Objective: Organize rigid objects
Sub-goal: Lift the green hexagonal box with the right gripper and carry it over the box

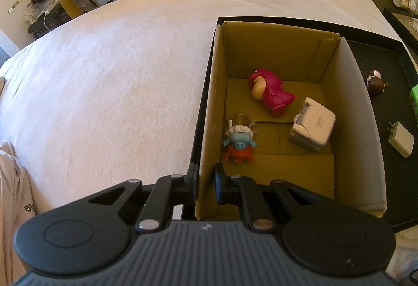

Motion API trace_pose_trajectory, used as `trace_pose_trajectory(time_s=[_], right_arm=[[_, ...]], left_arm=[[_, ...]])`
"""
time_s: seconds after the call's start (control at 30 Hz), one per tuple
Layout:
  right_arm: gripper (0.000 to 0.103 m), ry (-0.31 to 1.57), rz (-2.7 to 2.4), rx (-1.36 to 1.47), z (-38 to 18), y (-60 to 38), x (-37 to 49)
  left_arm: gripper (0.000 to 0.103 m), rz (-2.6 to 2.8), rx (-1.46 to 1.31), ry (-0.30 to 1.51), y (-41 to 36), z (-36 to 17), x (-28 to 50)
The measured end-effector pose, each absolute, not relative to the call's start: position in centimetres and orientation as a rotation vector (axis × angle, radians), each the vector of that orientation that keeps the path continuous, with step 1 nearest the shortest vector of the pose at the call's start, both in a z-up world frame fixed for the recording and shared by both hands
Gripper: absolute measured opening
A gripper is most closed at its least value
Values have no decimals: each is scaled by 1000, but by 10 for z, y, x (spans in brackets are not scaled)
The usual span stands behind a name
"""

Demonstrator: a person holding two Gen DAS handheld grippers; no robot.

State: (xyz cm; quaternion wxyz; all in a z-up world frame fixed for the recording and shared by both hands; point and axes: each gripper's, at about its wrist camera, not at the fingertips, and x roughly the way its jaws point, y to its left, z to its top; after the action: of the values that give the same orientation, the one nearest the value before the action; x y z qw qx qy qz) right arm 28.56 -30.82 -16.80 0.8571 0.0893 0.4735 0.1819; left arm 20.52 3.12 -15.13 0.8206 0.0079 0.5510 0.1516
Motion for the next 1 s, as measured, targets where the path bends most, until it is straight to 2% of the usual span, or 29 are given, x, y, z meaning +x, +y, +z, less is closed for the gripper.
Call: trace_pose_trajectory(time_s=[0.57,1.0], right_arm=[[49,932,503,62,-119,-235,274],[49,904,567,-38,-101,-180,266]], left_arm=[[11,295,-3,1150,35,-152,201],[9,267,-30,1140,41,-150,199]])
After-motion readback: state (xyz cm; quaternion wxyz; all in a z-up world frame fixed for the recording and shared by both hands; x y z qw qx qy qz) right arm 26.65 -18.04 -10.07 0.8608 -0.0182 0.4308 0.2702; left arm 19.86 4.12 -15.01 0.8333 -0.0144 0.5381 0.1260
